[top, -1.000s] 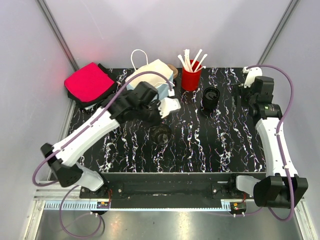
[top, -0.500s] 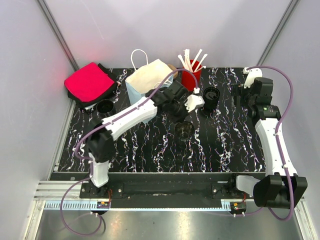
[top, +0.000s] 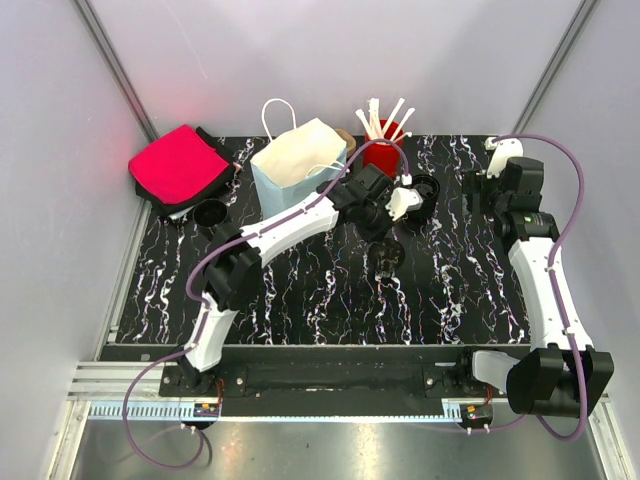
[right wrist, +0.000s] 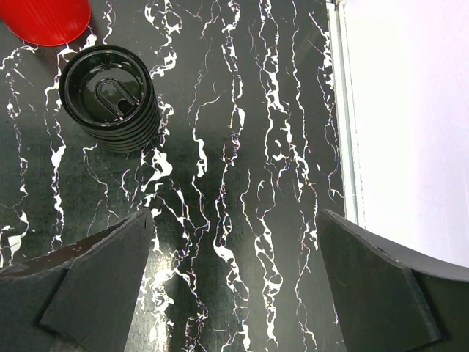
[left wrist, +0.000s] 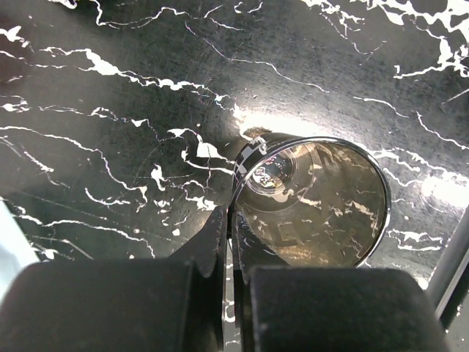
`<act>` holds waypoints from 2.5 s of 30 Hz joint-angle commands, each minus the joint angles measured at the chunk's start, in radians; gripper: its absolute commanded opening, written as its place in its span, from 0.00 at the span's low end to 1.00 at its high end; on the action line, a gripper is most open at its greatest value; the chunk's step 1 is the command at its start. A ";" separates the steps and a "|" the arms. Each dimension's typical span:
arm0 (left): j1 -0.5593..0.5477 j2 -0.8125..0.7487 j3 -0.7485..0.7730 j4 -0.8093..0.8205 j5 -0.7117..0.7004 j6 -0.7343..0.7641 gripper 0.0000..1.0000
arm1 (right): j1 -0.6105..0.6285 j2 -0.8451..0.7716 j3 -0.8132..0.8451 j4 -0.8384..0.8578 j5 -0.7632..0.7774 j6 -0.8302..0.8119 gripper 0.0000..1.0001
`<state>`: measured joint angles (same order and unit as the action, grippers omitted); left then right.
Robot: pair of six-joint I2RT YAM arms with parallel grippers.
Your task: Pack the takeout coffee
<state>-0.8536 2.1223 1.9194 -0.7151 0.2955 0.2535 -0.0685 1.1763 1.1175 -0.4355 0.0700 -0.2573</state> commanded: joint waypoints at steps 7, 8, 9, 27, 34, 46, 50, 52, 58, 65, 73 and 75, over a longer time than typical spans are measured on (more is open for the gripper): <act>-0.002 0.036 0.040 0.057 0.001 -0.025 0.00 | -0.005 -0.037 -0.015 0.053 0.024 -0.008 0.98; -0.002 0.036 0.039 0.054 -0.001 -0.025 0.00 | -0.004 -0.038 -0.015 0.053 0.024 -0.010 0.98; -0.002 0.034 0.039 0.054 -0.005 -0.025 0.00 | -0.004 -0.038 -0.015 0.053 0.024 -0.010 0.98; 0.001 0.005 0.062 0.043 -0.033 -0.037 0.30 | -0.005 -0.027 -0.015 0.049 -0.012 -0.007 0.98; 0.013 -0.057 0.082 0.022 -0.032 -0.036 0.66 | -0.004 0.043 0.031 0.009 -0.067 0.003 0.96; 0.126 -0.292 -0.117 0.035 -0.024 -0.013 0.99 | -0.004 0.293 0.220 0.026 -0.282 0.055 0.93; 0.163 -0.389 -0.226 0.057 -0.010 0.032 0.99 | -0.004 0.445 0.304 0.049 -0.297 0.081 0.89; 0.172 -0.427 -0.270 0.057 -0.004 0.065 0.99 | -0.002 0.499 0.338 0.049 -0.297 0.093 0.87; 0.214 -0.507 -0.390 0.085 0.027 0.113 0.99 | -0.004 0.646 0.424 0.044 -0.289 0.127 0.84; 0.234 -0.541 -0.520 0.213 0.039 0.083 0.99 | -0.004 0.680 0.436 0.060 -0.283 0.135 0.84; 0.232 -0.538 -0.537 0.249 0.053 0.055 0.99 | -0.004 0.701 0.462 0.052 -0.280 0.133 0.83; 0.232 -0.547 -0.540 0.247 0.062 0.044 0.99 | -0.004 0.704 0.466 0.052 -0.288 0.133 0.83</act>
<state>-0.6197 1.6238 1.3827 -0.5331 0.3111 0.3191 -0.0685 1.8717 1.5345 -0.4080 -0.2031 -0.1326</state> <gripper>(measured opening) 0.987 0.836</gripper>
